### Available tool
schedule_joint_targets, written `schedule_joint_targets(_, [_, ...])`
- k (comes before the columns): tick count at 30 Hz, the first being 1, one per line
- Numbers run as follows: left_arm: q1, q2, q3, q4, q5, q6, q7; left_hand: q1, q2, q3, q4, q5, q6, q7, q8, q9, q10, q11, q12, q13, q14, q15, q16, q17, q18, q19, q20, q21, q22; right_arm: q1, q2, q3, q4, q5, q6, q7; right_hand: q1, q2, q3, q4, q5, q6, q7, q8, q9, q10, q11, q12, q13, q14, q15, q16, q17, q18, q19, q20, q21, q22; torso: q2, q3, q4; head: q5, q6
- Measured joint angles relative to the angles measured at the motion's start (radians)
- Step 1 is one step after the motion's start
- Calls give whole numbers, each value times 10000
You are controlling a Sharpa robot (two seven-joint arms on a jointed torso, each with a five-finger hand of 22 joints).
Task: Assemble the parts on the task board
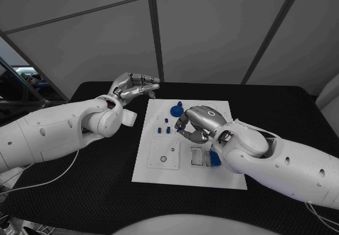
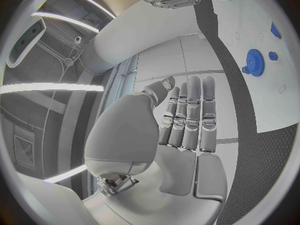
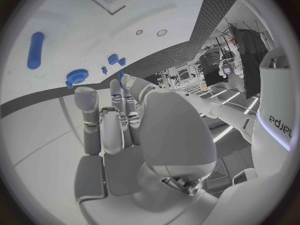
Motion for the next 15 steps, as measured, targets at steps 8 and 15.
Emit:
schedule_joint_targets(8, [8,105,0,2,0,1,-12,0,0,-27,-27,0,0,0,0,0,-36,36,0,-10,0,0,0,-9,0,0,0,0,-10,-269,227,-124,-223,140,87,94,3,-3,-1,1,37,-4,-3,-21,8,-1,1,-1,5,0,0,0,0,0,0,0,0,0,-1,-5,0,203,-92])
schedule_joint_targets(15, [14,153,0,-11,2,2,-20,0,0,-27,-27,0,0,-1,0,0,-36,36,0,-10,0,0,0,-8,0,0,0,0,-9,-345,264,-346,-305,237,216,156,3,-4,-1,1,37,-6,-5,-28,7,-2,2,-1,8,0,0,0,-3,0,0,0,0,-12,-12,4,-19,305,-170])
